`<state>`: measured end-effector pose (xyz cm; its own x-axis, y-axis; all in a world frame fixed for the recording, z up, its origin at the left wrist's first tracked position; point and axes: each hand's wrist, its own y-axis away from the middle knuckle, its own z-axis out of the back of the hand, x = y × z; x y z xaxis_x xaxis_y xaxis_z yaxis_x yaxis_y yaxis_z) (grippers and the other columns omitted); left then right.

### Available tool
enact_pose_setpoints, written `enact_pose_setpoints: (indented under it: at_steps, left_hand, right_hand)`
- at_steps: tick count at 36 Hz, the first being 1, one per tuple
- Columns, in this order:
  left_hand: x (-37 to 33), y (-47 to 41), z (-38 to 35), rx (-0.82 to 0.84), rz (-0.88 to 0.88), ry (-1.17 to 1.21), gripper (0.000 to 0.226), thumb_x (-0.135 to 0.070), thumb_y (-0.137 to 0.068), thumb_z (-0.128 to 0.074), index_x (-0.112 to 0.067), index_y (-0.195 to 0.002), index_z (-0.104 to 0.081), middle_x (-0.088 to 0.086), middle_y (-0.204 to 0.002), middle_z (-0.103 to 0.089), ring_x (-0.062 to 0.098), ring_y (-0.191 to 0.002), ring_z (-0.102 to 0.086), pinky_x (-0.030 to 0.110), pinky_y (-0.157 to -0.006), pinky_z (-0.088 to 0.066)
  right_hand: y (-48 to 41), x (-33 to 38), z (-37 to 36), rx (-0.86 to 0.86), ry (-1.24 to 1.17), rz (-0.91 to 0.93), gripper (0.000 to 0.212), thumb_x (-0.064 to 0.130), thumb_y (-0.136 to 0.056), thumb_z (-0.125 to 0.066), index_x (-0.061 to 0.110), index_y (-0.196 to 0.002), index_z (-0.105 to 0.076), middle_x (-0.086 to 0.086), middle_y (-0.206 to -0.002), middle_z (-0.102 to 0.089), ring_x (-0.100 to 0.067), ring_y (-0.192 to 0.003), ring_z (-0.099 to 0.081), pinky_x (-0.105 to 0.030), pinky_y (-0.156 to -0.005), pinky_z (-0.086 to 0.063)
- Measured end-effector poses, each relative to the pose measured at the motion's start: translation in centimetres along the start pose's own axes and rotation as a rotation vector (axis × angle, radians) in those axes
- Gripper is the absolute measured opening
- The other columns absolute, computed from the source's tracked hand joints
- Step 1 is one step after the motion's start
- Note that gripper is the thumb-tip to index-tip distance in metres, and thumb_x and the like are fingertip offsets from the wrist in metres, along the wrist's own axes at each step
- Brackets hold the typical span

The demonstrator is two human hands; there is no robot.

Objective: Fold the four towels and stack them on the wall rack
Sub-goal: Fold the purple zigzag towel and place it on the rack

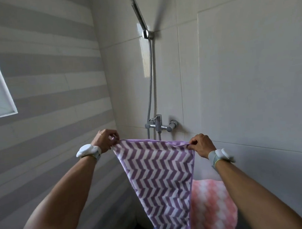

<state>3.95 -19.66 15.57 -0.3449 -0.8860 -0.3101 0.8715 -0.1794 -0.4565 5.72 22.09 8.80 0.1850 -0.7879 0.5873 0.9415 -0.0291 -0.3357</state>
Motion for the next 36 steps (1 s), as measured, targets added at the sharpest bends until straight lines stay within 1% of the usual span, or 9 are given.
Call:
enact_pose_setpoints:
  at_steps: [7,12,16,20,22,25,30,33,36]
  left_hand:
    - [2.4,1.1,2.8,0.055,0.07,-0.172,0.034,-0.013,-0.086,-0.068,-0.034,-0.066,-0.051,-0.009,-0.061,-0.063,0.018,-0.062,-0.063,0.026,-0.063,-0.049]
    - [3.7,2.6,7.0,0.077,0.169,-0.244,0.025,-0.016,-0.089,-0.065,-0.025,-0.068,-0.054,-0.008,-0.056,-0.068,0.011,-0.061,-0.067,0.028,-0.065,-0.054]
    - [3.8,3.7,13.5,-0.079,0.276,-0.245,0.024,-0.01,-0.089,-0.064,-0.02,-0.068,-0.055,-0.002,-0.055,-0.068,0.015,-0.051,-0.066,0.027,-0.055,-0.053]
    - [2.3,4.1,23.3,-0.389,0.274,-0.136,0.023,0.006,-0.089,-0.06,-0.006,-0.073,-0.05,0.014,-0.059,-0.057,0.0,-0.031,-0.053,0.013,-0.032,-0.036]
    - [1.6,3.9,27.9,-0.519,0.237,-0.14,0.025,0.009,-0.09,-0.056,-0.01,-0.077,-0.047,0.008,-0.061,-0.053,-0.001,-0.031,-0.053,0.013,-0.029,-0.034]
    - [0.3,4.7,34.9,-0.643,0.211,-0.174,0.036,0.007,-0.092,-0.053,-0.024,-0.074,-0.044,-0.005,-0.052,-0.058,0.001,-0.032,-0.055,0.019,-0.03,-0.037]
    - [-5.0,8.7,43.3,-0.842,0.323,-0.257,0.026,0.004,-0.089,-0.058,-0.016,-0.076,-0.05,0.017,-0.067,-0.062,0.02,-0.045,-0.064,0.035,-0.046,-0.054]
    - [-6.4,9.9,44.7,-0.864,0.324,-0.332,0.021,-0.005,-0.092,-0.06,-0.017,-0.076,-0.055,0.003,-0.059,-0.065,0.004,-0.039,-0.062,0.029,-0.038,-0.052]
    - [-6.4,11.8,46.1,-0.891,0.416,-0.413,0.008,-0.011,-0.091,-0.059,-0.012,-0.09,-0.066,0.004,-0.068,-0.066,0.001,-0.051,-0.066,0.013,-0.042,-0.047]
  right_hand:
    - [-1.3,2.9,0.1,-0.051,-0.036,-0.007,0.014,0.025,-0.079,-0.082,0.013,-0.075,-0.076,-0.001,-0.073,-0.069,-0.023,-0.075,-0.067,-0.03,-0.066,-0.05]
    - [-3.9,8.7,1.7,-0.079,0.003,0.075,0.01,0.027,-0.079,-0.079,0.021,-0.074,-0.073,0.0,-0.082,-0.073,-0.025,-0.08,-0.068,-0.031,-0.069,-0.052]
    - [-6.8,15.4,4.0,-0.178,0.002,0.21,0.007,0.023,-0.081,-0.076,0.018,-0.077,-0.074,-0.005,-0.085,-0.074,-0.029,-0.081,-0.069,-0.03,-0.07,-0.053]
    - [-9.6,24.4,6.5,-0.3,-0.093,0.367,0.009,0.021,-0.083,-0.07,0.014,-0.083,-0.075,-0.012,-0.088,-0.075,-0.034,-0.085,-0.069,-0.036,-0.075,-0.057]
    - [-10.3,27.8,7.9,-0.361,-0.157,0.419,0.011,0.019,-0.084,-0.068,0.012,-0.085,-0.077,-0.014,-0.089,-0.075,-0.035,-0.086,-0.07,-0.035,-0.076,-0.056]
    - [-11.5,32.9,9.2,-0.467,-0.243,0.505,0.016,0.018,-0.084,-0.065,0.007,-0.083,-0.076,-0.02,-0.09,-0.073,-0.04,-0.087,-0.068,-0.036,-0.073,-0.052]
    - [-10.6,40.0,10.6,-0.332,-0.386,0.614,0.011,0.014,-0.081,-0.07,0.009,-0.085,-0.078,-0.02,-0.089,-0.075,-0.036,-0.093,-0.07,-0.032,-0.087,-0.055]
    - [-10.5,41.9,10.9,-0.405,-0.486,0.604,0.014,0.015,-0.084,-0.068,0.006,-0.089,-0.078,-0.02,-0.095,-0.075,-0.036,-0.098,-0.068,-0.03,-0.087,-0.05]
    - [-9.8,43.8,10.5,-0.262,-0.557,0.632,0.006,0.016,-0.078,-0.073,0.011,-0.076,-0.076,-0.016,-0.082,-0.076,-0.032,-0.084,-0.073,-0.035,-0.084,-0.058]
